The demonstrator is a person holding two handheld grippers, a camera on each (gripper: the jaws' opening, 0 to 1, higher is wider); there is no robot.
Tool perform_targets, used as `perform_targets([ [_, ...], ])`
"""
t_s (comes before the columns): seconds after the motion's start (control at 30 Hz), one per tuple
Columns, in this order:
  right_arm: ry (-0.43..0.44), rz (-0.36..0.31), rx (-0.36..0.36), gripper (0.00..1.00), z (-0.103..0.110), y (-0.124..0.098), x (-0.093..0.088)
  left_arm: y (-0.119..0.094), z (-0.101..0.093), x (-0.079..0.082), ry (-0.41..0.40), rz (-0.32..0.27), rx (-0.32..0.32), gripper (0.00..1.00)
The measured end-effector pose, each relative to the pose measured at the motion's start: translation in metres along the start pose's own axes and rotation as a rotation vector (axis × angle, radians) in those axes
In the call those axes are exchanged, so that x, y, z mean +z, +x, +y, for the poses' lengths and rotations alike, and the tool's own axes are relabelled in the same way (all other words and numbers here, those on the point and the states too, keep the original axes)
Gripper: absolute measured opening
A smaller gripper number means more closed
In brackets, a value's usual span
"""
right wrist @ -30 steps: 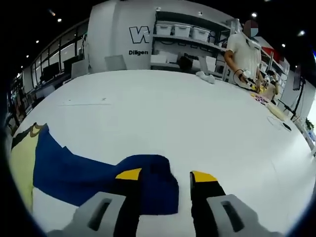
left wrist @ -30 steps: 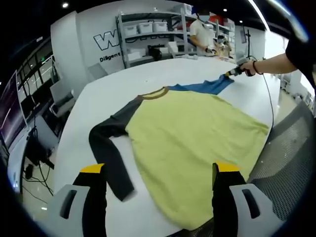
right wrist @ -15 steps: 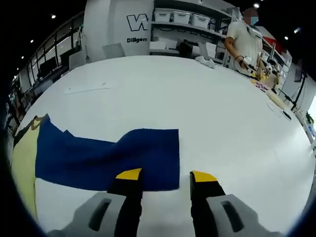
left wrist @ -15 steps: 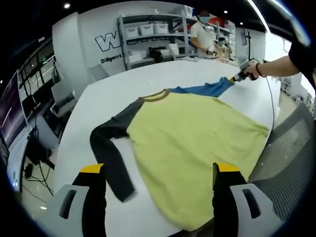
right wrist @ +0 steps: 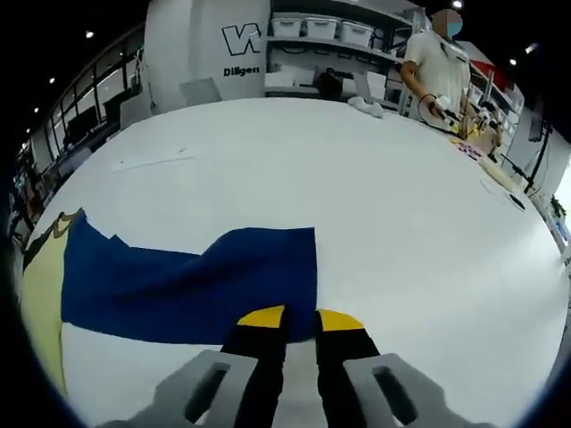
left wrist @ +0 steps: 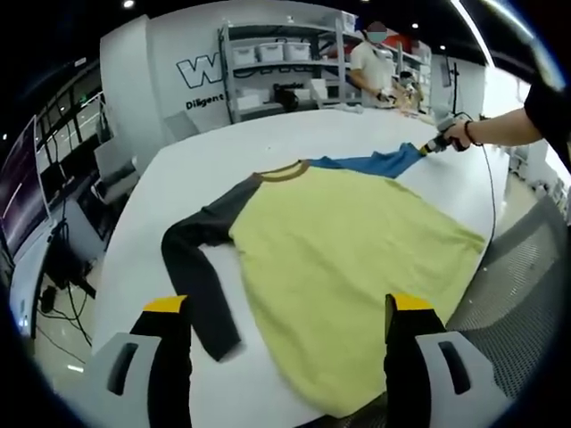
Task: Fold the garment on the visible template until the final outline fits inside the template.
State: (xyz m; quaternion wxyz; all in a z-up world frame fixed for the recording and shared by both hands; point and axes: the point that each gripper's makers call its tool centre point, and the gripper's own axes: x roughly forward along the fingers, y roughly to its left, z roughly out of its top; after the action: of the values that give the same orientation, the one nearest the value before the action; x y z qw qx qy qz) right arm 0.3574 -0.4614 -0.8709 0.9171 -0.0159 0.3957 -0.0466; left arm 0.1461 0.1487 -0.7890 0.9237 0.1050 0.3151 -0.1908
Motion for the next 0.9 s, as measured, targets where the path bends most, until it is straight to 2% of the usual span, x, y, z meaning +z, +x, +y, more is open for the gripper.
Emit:
perform_targets([
  [0.07,-0.002,0.0,0.005,0.03,0.002,-0.001,-0.001,0.0,0.0,0.001,-0.002,-0.004,0.001,0.85],
  [0.13,-0.059,0.014,-0.001,0.0,0.003,-0.002,-0.002,0.0,-0.001,0.0,-0.001,0.002,-0.004,0.84],
  [0.27,-0.085,0.036,-0.007,0.0,0.001,-0.001,-0.004,0.001,-0.003,0.0,0.009,0.005,-0.011,0.84],
  [0.9,-0.009,0.1,-0.004,0.0,-0.008,-0.022,-0.028,-0.001,-0.004,0.003,0.021,-0.014,-0.018,0.83],
])
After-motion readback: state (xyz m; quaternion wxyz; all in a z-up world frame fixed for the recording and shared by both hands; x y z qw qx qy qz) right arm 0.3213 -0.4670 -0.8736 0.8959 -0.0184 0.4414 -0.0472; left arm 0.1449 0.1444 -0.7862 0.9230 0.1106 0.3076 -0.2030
